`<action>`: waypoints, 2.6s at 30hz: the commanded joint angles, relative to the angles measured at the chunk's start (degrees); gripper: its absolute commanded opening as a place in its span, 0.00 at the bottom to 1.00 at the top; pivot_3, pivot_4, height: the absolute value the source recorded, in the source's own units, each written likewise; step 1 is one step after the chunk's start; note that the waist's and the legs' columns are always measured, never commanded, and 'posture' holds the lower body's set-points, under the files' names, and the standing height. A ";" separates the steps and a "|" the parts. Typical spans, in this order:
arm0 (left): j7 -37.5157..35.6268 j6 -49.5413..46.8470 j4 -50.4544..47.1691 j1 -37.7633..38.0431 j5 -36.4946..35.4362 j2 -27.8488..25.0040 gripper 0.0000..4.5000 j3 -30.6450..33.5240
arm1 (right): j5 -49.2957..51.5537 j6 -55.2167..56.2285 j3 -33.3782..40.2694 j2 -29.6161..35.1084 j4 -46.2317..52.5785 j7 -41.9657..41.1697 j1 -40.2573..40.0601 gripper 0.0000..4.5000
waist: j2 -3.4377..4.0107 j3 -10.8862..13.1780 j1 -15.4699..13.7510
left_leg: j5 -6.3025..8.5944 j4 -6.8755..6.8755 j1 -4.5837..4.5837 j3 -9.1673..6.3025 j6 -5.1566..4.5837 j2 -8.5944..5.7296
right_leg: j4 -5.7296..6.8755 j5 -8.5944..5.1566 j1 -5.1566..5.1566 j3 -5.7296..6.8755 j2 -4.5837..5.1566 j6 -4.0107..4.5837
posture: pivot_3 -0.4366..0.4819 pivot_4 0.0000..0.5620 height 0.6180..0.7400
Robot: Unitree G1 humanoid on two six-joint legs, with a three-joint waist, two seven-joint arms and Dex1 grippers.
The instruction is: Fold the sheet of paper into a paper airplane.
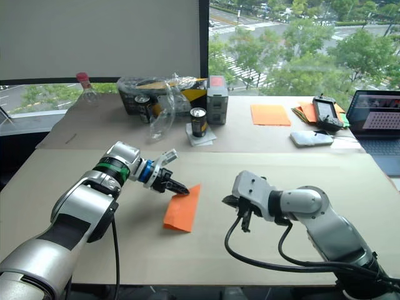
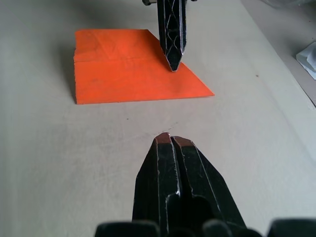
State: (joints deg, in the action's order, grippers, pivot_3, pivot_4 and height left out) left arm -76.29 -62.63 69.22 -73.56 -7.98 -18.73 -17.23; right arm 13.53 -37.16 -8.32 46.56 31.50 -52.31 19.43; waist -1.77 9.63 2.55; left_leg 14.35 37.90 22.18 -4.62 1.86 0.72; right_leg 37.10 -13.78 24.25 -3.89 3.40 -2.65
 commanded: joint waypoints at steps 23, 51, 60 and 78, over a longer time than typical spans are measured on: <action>79.46 -29.87 -37.93 13.81 -17.68 19.72 0.01 78.28 | -2.00 5.02 -2.22 -1.76 -4.97 0.00 5.77 0.00 | 0.00 -0.01 -0.81 | -0.03 0.18 -0.07 -0.02 0.07 -0.04 | 0.48 0.03 0.03 -0.02 0.15 0.00 | 0.48 0.27 0.92; 128.93 -29.87 -67.47 24.37 -60.63 35.05 0.95 85.81 | -3.72 5.22 -4.64 -4.94 -6.71 0.80 7.75 0.00 | -0.39 0.20 -1.67 | -0.06 0.38 -0.08 0.01 0.44 -0.03 | 0.47 0.16 0.04 -0.10 0.10 0.01 | 0.48 0.27 0.92; 126.26 -28.37 -54.43 20.14 -59.92 10.46 0.99 79.86 | -4.28 6.46 -5.28 -6.07 -8.66 0.36 8.62 0.00 | -0.40 0.19 -1.22 | -0.14 0.36 -0.23 -0.01 0.57 -0.01 | 0.53 0.21 0.00 -0.09 0.00 0.10 | 0.48 0.27 0.92; 34.98 21.74 -48.12 22.96 -22.17 -19.30 0.66 14.44 | -4.20 4.39 -4.37 -6.92 -6.24 3.69 6.59 0.00 | -0.37 0.18 -0.94 | -0.54 -0.13 -0.19 0.03 1.22 0.02 | 0.13 0.24 0.03 -0.05 0.03 0.17 | 0.48 0.27 0.92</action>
State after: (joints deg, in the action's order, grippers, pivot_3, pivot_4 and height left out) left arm -32.48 -47.82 20.87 -50.80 -34.97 -36.34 1.51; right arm 9.22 -32.59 -14.47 39.78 22.97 -49.46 25.88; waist -2.14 9.81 1.61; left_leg 13.86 37.78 22.01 -4.59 2.99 0.74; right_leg 37.21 -13.55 24.28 -3.94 3.43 -2.48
